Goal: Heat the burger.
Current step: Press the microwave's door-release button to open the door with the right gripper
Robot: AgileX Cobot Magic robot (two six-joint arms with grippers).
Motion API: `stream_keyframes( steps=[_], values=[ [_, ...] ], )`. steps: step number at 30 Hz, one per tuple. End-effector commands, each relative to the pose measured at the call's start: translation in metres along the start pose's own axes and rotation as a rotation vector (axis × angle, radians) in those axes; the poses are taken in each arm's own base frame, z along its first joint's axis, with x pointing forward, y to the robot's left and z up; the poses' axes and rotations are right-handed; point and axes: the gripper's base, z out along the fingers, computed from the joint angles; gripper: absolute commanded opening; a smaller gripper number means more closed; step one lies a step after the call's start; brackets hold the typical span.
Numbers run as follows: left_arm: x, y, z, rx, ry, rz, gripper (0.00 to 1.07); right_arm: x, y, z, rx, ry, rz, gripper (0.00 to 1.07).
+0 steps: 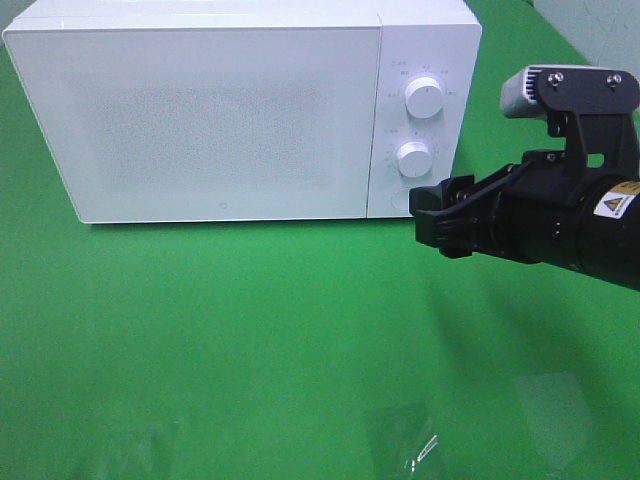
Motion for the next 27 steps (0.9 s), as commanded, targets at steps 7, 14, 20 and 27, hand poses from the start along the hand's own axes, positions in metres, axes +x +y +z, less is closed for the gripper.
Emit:
stream_keyframes(
  steps=[7,14,20,27],
  values=[
    [0.001,0.0,-0.001,-0.006,-0.019,-0.006,0.98,-0.034,0.005,-0.028,-0.133,0.175,-0.161,0.69],
    [0.001,0.0,-0.001,-0.006,-0.019,-0.006,0.98,-0.045,0.007,-0.055,-0.172,0.316,-0.282,0.69],
    [0.001,0.0,-0.001,-0.006,-0.019,-0.006,0.98,-0.055,0.002,-0.082,-0.139,0.384,-0.328,0.69],
    [0.001,0.0,-0.001,-0.006,-0.019,-0.006,0.98,-0.052,-0.004,-0.116,-0.132,0.44,-0.338,0.69]
  ],
)
